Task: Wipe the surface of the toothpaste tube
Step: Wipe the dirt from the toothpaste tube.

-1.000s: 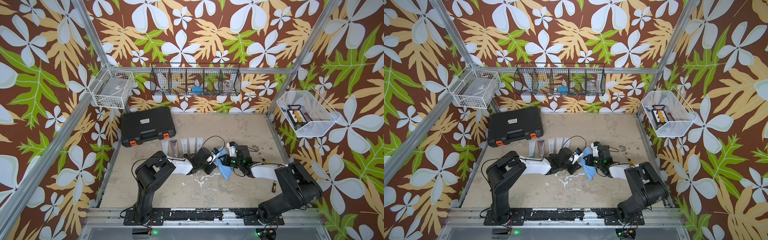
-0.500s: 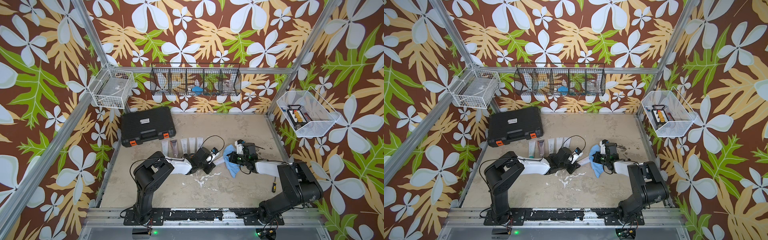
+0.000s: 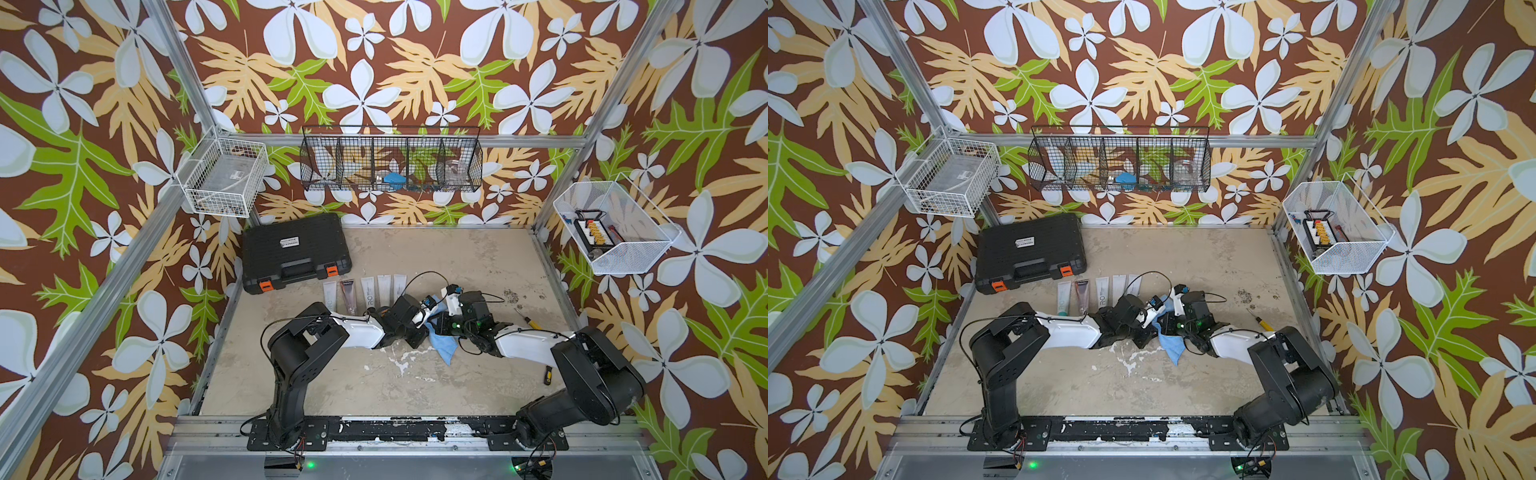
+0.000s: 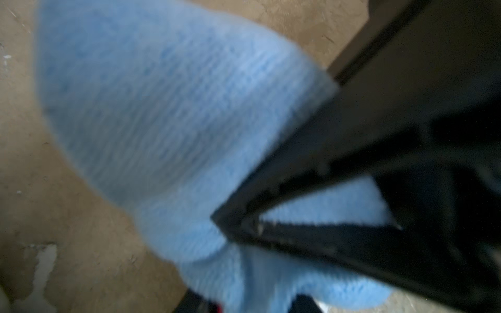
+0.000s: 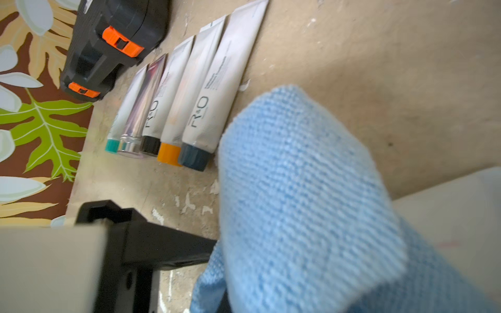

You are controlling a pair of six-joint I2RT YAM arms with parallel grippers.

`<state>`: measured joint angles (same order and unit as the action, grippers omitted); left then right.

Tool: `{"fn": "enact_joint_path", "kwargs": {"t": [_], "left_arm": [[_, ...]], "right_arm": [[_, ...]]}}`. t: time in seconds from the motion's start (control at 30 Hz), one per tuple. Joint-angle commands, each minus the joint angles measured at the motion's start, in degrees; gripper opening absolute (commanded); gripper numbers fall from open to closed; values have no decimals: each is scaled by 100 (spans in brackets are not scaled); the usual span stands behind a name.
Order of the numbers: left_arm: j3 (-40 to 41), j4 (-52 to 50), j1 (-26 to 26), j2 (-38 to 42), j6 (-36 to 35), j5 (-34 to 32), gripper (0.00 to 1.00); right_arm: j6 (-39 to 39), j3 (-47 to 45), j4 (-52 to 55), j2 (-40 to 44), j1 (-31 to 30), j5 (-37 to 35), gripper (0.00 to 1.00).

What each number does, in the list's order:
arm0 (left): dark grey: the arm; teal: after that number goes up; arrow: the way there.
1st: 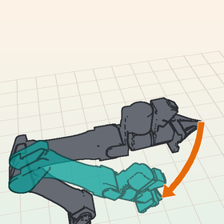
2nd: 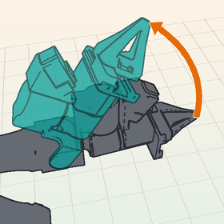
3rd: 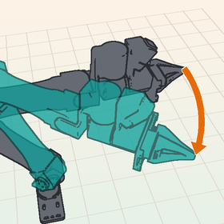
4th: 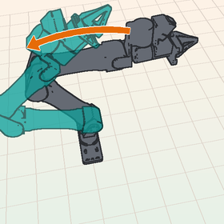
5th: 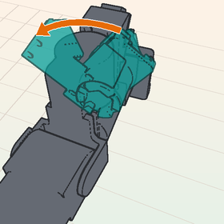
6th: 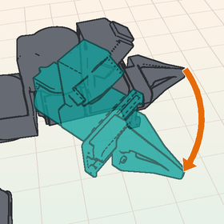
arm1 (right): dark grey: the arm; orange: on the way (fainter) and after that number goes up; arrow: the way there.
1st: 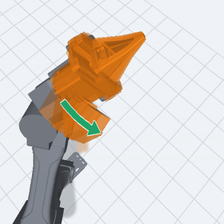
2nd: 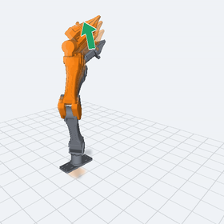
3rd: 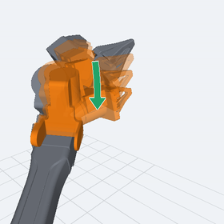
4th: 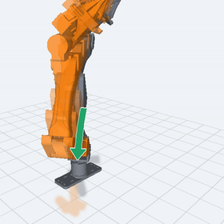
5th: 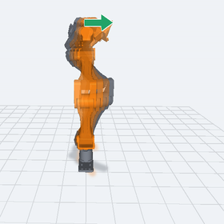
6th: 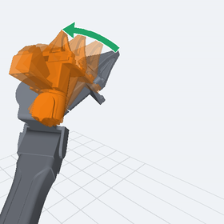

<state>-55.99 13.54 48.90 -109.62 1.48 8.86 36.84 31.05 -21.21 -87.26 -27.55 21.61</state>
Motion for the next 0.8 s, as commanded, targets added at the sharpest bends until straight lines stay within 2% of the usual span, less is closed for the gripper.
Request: {"fn": "enact_joint_path", "kwargs": {"t": [0.0, 0.3, 0.4, 0.7, 0.77], "left_arm": [[-32, 262, -13, -1, 28, -130, 18], [-13, 250, -15, 73, 11, -154, 18], [-13, 194, -13, 105, 2, -277, 17], [62, 186, -14, 187, -60, -210, 17], [70, 172, -13, 190, -68, -210, 17]], "right_arm": [[490, -144, -256, 8, -75, 457, 0], [267, -67, -136, -237, 34, 264, 0], [268, -285, -370, -240, 399, 474, 0], [-273, -384, -11, -174, 1666, 386, 0], [-317, -394, -12, -90, 1794, 355, 0]]}}
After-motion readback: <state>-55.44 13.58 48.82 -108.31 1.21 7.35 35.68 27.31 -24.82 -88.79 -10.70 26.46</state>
